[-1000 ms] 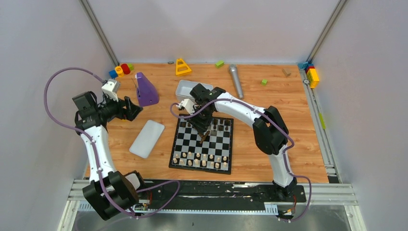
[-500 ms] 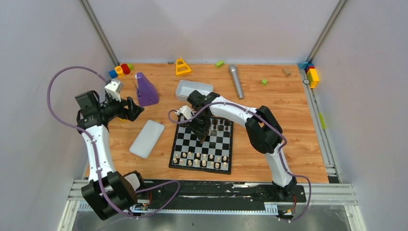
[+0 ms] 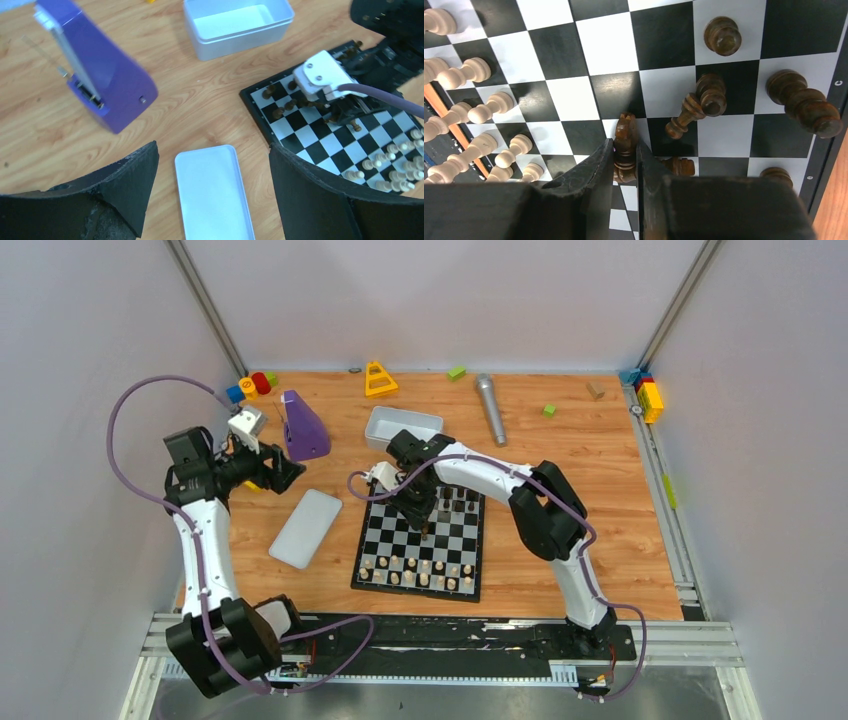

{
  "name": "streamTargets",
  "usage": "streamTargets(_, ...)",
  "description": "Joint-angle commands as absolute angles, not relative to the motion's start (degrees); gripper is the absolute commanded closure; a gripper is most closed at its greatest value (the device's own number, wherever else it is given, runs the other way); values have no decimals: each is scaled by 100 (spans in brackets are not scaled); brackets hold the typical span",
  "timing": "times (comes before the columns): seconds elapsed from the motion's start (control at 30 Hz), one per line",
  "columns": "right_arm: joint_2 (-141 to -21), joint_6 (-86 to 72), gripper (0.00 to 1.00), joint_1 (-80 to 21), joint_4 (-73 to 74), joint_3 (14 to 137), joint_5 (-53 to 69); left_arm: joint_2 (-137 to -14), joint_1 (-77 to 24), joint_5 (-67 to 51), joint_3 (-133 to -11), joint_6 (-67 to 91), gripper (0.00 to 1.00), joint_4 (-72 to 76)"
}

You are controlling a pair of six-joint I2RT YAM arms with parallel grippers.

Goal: Set up the chess pieces on the board
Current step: Pick up the chess piece from the chessboard, then place the chess piece on the chessboard.

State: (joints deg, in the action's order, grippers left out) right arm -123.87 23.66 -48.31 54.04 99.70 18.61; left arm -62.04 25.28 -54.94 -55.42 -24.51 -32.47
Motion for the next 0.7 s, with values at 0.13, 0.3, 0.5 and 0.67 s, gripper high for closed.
streamTargets(0.13, -11756, 2520, 99, -4500, 5322, 10106, 3157, -6247, 1552, -6314, -5439, -3722, 17, -3548)
streamTargets(0.3, -11420, 2649, 100, -4136, 5014, 9879, 4291, -6554, 599, -6604, -5330, -4394, 23, -3549)
streamTargets(0.5, -11062, 2701, 100, -3842, 4536, 9378, 5130, -7237, -590, -6592, -5570, -4735, 31, -3387)
streamTargets(0.67, -10835, 2748, 100, -3709, 4412, 9218, 5630, -7739, -1314, -6449, -5850, -4698, 32, -3048)
